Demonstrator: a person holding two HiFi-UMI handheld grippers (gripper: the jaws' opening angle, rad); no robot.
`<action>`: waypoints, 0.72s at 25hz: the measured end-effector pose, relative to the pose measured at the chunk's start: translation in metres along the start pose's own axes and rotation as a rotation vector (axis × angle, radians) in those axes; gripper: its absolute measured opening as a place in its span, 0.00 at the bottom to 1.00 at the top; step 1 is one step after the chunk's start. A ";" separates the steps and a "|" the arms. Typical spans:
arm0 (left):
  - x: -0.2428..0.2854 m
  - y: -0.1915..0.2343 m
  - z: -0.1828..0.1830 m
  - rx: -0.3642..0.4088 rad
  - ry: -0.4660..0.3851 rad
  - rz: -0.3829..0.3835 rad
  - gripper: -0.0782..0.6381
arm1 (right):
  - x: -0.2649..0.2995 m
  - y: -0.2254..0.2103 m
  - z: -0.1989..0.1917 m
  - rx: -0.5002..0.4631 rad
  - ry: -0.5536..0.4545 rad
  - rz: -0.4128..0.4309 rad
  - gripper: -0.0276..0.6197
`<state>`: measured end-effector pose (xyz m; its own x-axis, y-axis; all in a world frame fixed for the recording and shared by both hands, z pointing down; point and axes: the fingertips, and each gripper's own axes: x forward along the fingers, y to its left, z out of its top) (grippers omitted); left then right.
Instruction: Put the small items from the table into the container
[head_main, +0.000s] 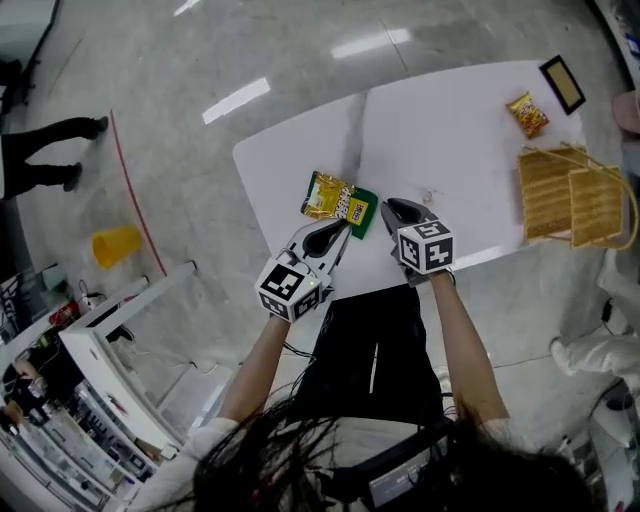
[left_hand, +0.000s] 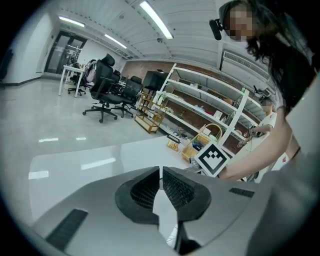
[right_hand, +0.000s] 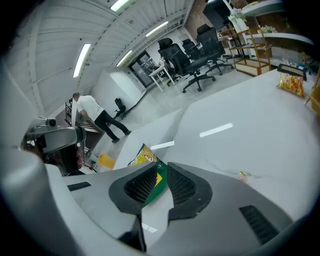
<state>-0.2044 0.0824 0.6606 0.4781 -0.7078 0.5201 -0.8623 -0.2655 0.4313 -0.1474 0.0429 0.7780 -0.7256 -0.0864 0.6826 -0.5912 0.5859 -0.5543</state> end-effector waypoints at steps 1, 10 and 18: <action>0.000 0.004 -0.003 -0.006 -0.002 0.006 0.13 | 0.008 -0.001 -0.002 0.006 0.012 0.007 0.17; -0.009 0.016 -0.021 -0.002 0.022 0.003 0.13 | 0.050 -0.018 -0.027 0.044 0.087 -0.077 0.20; -0.013 0.019 -0.034 -0.024 0.041 -0.003 0.13 | 0.063 -0.021 -0.029 0.087 0.099 -0.094 0.19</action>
<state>-0.2217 0.1086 0.6870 0.4876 -0.6797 0.5481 -0.8568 -0.2517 0.4500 -0.1705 0.0488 0.8469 -0.6296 -0.0550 0.7750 -0.6865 0.5064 -0.5218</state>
